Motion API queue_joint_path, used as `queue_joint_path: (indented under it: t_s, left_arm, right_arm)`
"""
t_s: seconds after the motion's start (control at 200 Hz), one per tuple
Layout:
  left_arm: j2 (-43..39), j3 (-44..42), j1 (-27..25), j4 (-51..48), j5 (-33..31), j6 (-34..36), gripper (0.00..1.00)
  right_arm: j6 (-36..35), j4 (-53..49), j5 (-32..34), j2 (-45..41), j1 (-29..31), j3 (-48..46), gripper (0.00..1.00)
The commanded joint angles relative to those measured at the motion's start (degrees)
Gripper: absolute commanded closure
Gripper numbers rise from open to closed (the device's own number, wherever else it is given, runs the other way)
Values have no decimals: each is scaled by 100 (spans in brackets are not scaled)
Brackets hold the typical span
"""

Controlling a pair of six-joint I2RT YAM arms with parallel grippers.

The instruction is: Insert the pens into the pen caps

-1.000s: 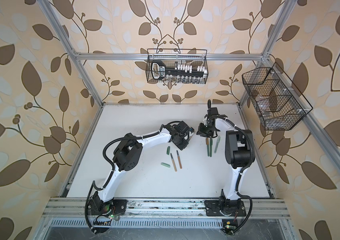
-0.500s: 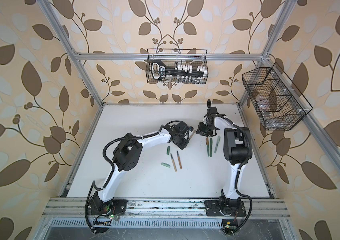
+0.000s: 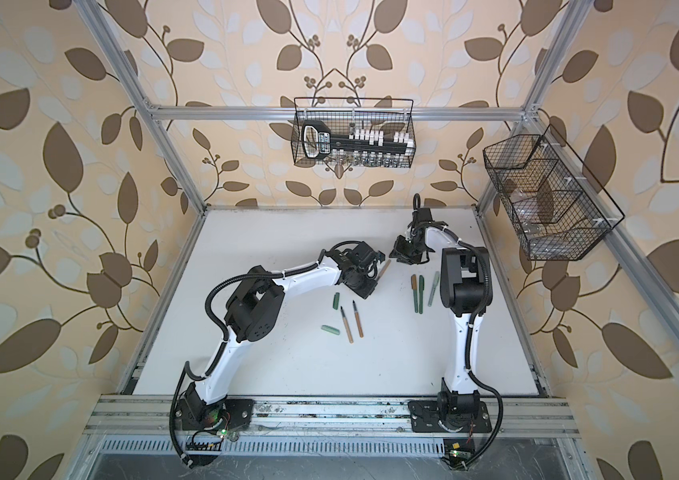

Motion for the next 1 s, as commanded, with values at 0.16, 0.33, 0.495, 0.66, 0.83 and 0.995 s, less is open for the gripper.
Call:
queue_joint_path:
  t_s: [0.16,0.33,0.495,0.66,0.83,0.995]
  left_arm:
    - [14,-108,-17,-127,14,-230,95]
    - [53,-64,-17,-93,1,-270,95]
    - [106,25,-17,-51,-38,-328,96]
    - [189,136,-12,2,-45,-402,96]
    - [207,181,1,42,-120,-519,96]
    - [232,195,58,106,-247,-821,97]
  right_arm:
    - [-152,-210,-254,262,88,62,75]
    - [-275,-204,-355,215,161,-130,79]
    - [-401,-250,-413,125,218,-327,80]
    - [-465,-236,-403,-5,272,-552,82]
    - [-439,-225,-363,-62,292,-639,82]
    - [-405,-229,-336,-98,403,-622,82]
